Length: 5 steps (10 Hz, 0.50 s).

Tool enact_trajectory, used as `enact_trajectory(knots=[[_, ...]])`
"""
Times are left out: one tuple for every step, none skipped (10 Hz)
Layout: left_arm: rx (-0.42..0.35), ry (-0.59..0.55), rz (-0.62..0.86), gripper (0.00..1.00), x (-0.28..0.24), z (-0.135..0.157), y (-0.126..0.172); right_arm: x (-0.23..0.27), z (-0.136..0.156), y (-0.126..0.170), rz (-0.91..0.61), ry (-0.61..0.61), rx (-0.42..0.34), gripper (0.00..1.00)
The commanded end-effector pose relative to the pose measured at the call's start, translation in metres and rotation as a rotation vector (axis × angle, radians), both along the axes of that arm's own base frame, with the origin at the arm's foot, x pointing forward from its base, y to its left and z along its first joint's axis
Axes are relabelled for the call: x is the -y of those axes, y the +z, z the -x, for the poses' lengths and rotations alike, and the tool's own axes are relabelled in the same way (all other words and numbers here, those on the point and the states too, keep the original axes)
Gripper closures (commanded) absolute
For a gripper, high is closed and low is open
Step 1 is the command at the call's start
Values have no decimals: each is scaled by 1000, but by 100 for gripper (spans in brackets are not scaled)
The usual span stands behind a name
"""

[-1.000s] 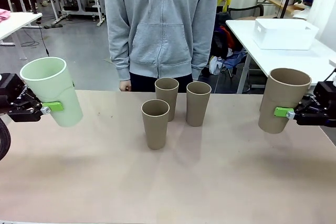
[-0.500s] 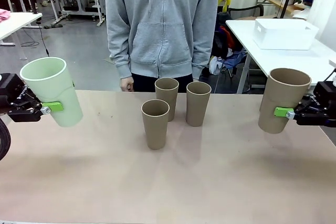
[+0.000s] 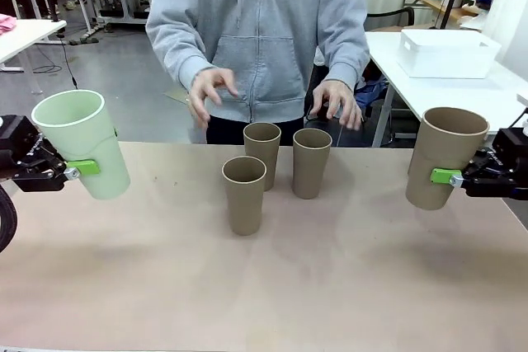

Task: Stack the cups and store them in the basket.
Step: Place the stack of Reusable plastic cups into the Pantry Basket.

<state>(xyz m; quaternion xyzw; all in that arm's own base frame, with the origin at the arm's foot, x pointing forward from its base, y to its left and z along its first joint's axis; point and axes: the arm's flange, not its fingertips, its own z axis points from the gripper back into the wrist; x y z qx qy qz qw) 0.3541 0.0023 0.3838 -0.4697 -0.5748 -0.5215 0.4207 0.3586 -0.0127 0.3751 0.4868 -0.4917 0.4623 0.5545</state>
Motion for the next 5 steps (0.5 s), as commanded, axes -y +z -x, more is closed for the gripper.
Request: enact_trajectory(knots=[[6,5,3,15,-2,0,2,0,0,1,1,0,3,15],[6,5,3,15,-2,0,2,0,0,1,1,0,3,15],[6,5,3,15,-2,0,2,0,0,1,1,0,3,15],[6,5,3,15,-2,0,2,0,0,1,1,0,3,15],[6,5,3,15,-2,0,2,0,0,1,1,0,3,15]])
